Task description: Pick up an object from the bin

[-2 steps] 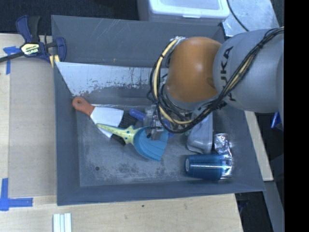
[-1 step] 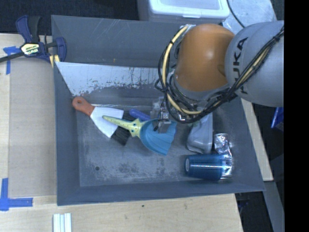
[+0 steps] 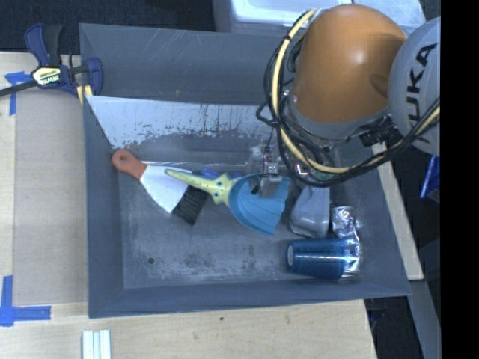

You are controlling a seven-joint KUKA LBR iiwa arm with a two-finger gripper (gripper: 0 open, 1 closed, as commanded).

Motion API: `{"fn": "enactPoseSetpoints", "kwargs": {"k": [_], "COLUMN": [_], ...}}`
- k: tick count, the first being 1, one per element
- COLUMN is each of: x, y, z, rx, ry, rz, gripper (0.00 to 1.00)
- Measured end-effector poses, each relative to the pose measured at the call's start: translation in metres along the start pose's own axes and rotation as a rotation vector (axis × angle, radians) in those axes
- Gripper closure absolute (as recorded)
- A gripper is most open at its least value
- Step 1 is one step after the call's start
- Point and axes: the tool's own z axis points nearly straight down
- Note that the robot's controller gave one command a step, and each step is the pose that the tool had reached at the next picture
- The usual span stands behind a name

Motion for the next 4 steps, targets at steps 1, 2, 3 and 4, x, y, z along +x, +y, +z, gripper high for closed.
{"fn": "enactPoseSetpoints", "kwargs": {"k": [1,2,3,4], "x": [-0.029,-0.002,-0.025,-0.037], "y": [-0.007,-0.003,-0.003,0.01], "z": [-0.079,0.018,0.006,0.091], "rx": [0.001,-0.001,0.001,0.0], "ry": [-0.002,-0.002,-0.012,-0.007], "rz": [-0.037,0.093,-0.213,-0.101], "gripper": [1.0,1.0,1.0,1.0]}}
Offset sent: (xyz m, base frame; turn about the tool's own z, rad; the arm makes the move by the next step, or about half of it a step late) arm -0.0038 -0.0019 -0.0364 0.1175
